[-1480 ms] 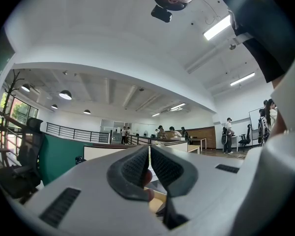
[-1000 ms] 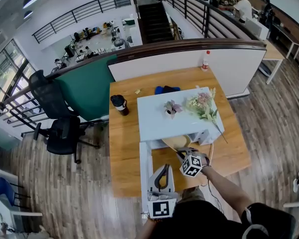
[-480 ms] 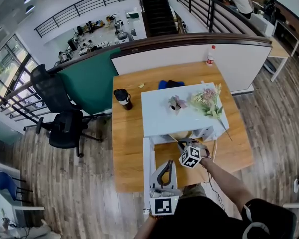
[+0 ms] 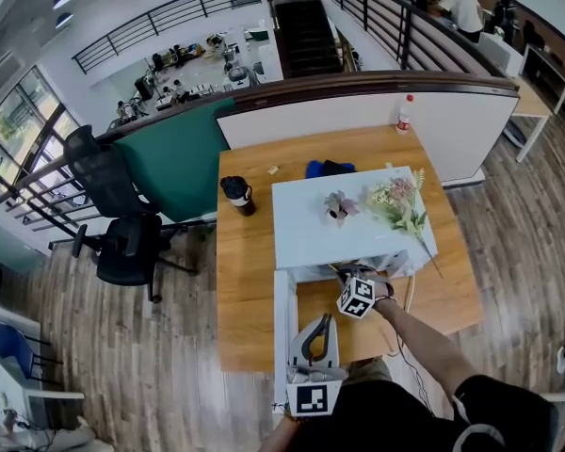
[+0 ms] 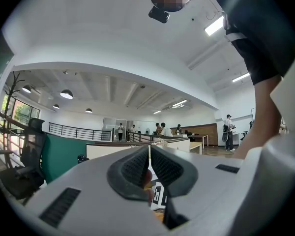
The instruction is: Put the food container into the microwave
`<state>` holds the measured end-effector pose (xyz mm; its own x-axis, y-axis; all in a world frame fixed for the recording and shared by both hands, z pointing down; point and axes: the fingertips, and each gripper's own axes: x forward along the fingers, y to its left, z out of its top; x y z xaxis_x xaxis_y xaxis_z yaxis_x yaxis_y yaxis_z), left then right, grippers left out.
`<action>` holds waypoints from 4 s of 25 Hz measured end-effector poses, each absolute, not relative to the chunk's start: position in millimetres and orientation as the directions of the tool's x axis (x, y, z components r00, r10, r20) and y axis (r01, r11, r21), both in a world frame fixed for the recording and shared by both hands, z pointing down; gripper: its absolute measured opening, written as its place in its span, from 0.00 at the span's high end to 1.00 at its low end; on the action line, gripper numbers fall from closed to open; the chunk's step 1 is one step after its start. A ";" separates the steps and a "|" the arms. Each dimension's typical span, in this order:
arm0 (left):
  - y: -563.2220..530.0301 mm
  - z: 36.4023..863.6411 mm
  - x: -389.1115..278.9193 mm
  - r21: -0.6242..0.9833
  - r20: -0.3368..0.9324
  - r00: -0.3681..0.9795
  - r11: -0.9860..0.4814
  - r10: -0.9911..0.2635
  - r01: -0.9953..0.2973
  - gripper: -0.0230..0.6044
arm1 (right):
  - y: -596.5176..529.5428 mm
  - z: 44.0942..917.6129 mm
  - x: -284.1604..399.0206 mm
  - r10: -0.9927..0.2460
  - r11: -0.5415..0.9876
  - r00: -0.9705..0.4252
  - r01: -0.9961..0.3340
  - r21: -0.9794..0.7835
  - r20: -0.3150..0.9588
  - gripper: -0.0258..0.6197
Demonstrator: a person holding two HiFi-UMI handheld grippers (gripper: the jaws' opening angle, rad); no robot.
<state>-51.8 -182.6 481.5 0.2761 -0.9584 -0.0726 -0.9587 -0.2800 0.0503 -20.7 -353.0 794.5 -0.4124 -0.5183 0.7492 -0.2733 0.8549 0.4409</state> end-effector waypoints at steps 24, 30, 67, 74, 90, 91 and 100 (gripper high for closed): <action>-180.7 491.3 -62.9 0.066 -0.037 0.242 -0.244 -0.970 -0.967 0.92 | -400.1 826.4 -32.8 -0.550 0.833 -0.342 -0.295 0.468 0.762 0.92; -177.2 490.1 -65.0 0.064 -0.035 0.242 -0.244 -0.970 -0.968 0.92 | -405.3 830.4 -32.9 -0.553 0.830 -0.330 -0.300 0.471 0.765 0.91; -148.0 475.6 -21.4 0.054 -0.088 0.383 -0.388 -0.920 -0.920 0.92 | -320.2 769.7 2.7 -0.589 0.796 -0.402 -0.435 0.420 0.701 0.71; -140.4 469.4 -19.2 0.057 -0.114 0.397 -0.405 -0.911 -0.913 0.92 | -309.7 738.0 5.7 -0.623 0.773 -0.427 -0.467 0.430 0.655 0.71; -127.3 467.4 -21.6 0.059 -0.126 0.398 -0.407 -0.909 -0.912 0.92 | -272.9 650.5 2.2 -0.687 0.720 -0.517 -0.581 0.380 0.510 0.71; -127.0 466.8 -20.9 0.056 -0.128 0.400 -0.410 -0.907 -0.910 0.92 | -272.5 642.8 2.8 -0.694 0.714 -0.521 -0.589 0.379 0.497 0.71; -125.6 469.5 -19.2 0.055 -0.132 0.408 -0.417 -0.904 -0.907 0.92 | -272.1 562.0 -0.4 -0.750 0.661 -0.563 -0.632 0.405 0.347 0.72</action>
